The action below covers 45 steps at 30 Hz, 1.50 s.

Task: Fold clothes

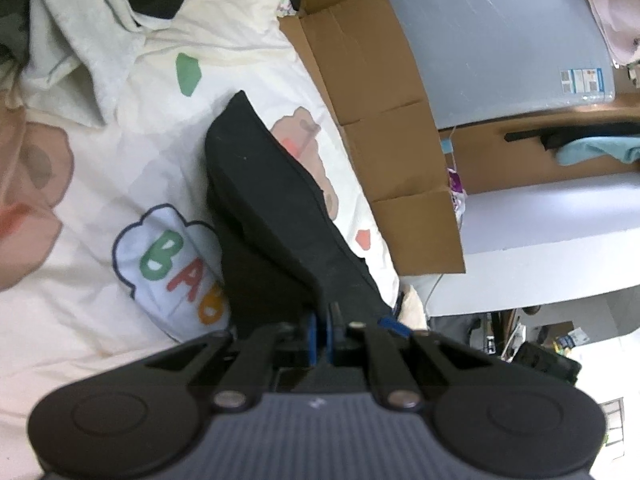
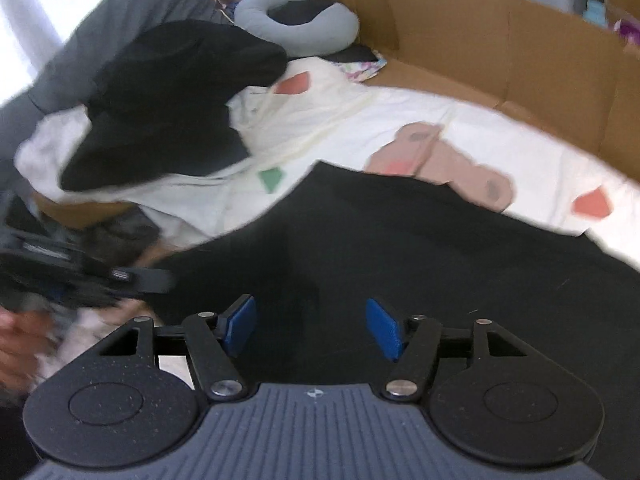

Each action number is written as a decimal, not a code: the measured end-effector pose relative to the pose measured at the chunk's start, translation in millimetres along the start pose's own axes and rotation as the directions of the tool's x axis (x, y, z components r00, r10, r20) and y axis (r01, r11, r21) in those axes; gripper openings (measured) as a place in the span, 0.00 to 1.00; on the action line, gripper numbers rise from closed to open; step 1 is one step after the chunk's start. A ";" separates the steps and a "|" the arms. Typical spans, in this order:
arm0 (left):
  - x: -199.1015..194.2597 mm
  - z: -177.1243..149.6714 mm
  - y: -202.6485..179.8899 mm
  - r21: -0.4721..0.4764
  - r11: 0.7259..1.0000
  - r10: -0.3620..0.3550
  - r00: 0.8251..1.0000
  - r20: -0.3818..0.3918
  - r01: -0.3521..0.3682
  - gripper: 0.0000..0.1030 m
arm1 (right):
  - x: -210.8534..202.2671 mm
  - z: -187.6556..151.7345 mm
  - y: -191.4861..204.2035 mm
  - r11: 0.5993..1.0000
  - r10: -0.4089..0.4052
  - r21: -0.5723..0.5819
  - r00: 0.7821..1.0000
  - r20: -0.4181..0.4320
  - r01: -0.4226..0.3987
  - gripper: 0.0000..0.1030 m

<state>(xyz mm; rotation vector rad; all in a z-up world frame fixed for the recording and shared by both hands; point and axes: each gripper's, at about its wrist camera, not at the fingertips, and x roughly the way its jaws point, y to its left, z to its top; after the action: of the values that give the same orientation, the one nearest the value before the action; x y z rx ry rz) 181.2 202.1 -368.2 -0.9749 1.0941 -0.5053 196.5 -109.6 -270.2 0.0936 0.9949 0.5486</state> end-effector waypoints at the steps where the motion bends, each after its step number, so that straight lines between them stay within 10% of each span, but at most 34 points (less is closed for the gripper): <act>1: 0.8 -0.1 -1.7 -0.004 1.000 -0.004 1.000 -0.002 0.004 0.05 | -0.4 0.1 7.8 1.000 0.006 -0.018 1.000 0.002 -0.006 0.67; 17: 6.5 2.7 -9.4 -0.053 0.997 -0.051 0.999 -0.008 0.051 0.05 | 46.3 -6.2 90.7 0.971 -0.049 -0.234 0.999 0.005 0.048 0.63; 24: 5.6 3.0 -6.5 -0.070 0.996 -0.058 0.998 0.003 0.059 0.04 | 69.0 -3.7 104.2 0.957 -0.109 -0.270 0.994 0.008 0.107 0.38; 26: 5.4 2.7 -5.6 -0.080 0.994 -0.072 0.997 0.007 0.072 0.04 | 73.4 -3.7 106.0 0.956 -0.119 -0.271 0.993 0.005 0.116 0.13; 29: -0.7 4.7 -8.6 -0.062 0.993 -0.095 0.995 0.034 0.097 0.05 | 74.8 -1.7 102.9 0.964 -0.124 -0.235 0.992 0.003 0.122 0.03; 34: -10.9 17.5 -3.8 -0.055 0.995 -0.080 0.991 0.103 0.086 0.56 | 67.7 1.7 95.9 0.974 -0.109 -0.199 0.994 0.013 0.109 0.03; 45: 37.4 51.0 36.8 -0.077 0.997 -0.008 0.994 0.108 0.016 0.75 | 53.8 6.7 83.7 0.982 -0.089 -0.161 0.995 0.043 0.094 0.03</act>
<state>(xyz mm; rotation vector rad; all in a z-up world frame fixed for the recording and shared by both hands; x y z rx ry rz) 238.6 212.9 -412.1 -1.0656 1.0179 -0.4179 191.6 -10.6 -281.2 -0.0877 0.9119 0.5402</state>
